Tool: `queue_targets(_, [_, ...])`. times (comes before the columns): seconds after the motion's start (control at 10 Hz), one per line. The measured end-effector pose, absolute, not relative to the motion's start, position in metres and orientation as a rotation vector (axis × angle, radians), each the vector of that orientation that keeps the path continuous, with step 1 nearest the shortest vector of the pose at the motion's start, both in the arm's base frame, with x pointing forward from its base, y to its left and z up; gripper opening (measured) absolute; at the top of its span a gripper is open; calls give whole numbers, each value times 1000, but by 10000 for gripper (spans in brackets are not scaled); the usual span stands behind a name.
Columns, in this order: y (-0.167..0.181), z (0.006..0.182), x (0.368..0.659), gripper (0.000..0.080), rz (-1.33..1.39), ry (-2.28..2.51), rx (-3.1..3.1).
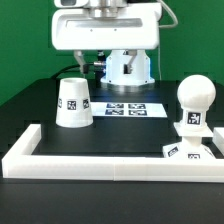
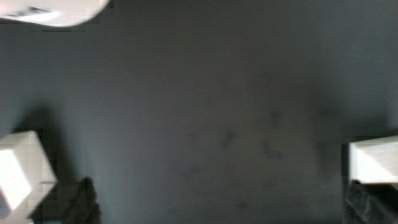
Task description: Assemble lamp
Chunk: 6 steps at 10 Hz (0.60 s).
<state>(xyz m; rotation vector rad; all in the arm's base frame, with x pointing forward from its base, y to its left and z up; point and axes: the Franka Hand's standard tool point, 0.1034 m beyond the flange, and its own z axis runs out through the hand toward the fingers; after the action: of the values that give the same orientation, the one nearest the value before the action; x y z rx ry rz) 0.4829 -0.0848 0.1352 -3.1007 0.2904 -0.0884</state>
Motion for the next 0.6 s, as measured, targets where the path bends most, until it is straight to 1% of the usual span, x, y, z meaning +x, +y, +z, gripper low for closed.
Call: queue_targets(0.6, [-86, 133, 479, 699, -79, 300, -3100])
